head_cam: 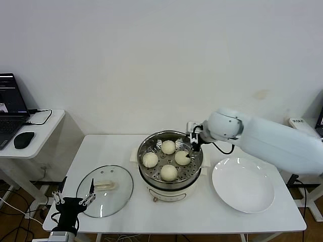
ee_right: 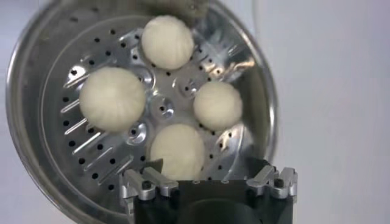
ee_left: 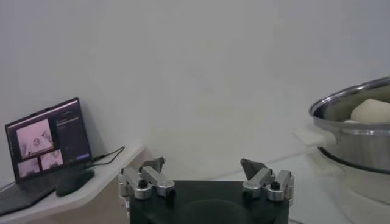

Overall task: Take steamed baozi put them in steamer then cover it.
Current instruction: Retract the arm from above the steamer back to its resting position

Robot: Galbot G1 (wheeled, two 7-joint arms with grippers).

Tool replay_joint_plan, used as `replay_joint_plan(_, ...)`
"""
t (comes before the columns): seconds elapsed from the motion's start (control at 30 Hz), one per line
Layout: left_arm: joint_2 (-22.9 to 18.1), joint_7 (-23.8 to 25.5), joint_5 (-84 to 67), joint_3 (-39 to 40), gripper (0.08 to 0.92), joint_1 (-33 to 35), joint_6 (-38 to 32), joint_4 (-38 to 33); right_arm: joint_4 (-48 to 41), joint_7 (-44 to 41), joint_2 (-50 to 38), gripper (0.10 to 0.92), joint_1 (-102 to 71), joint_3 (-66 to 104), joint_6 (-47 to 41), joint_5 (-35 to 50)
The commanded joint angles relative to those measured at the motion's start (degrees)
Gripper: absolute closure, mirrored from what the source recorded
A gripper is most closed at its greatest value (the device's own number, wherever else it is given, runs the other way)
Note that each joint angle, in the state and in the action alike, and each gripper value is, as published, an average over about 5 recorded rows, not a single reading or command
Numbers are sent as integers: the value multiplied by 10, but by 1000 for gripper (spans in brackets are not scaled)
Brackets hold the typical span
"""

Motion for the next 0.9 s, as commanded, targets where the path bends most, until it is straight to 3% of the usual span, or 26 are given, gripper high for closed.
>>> replay_joint_plan(0.03,1,2,-7,0,177,-3,-6,6,115,255,-152,203,-199,202,87,79)
replay_joint_plan(0.2,0,3,-9,4,177,-6,-15,13,142,357,-186,203,-439,396,230,76)
replay_joint_plan(0.33,-3,1,-9,7,177,-9,-25,22,152,391,-160,203,-633,575,326,44)
replay_joint_plan(0.63,-3,1,6,15,177,-14,-51,42,157,338,68,203,-942,892,491,-89)
replay_joint_plan(0.9,-10,-9,120,12,177,-18,-63,73,173,294,282,203,-1068,1018,538,-115)
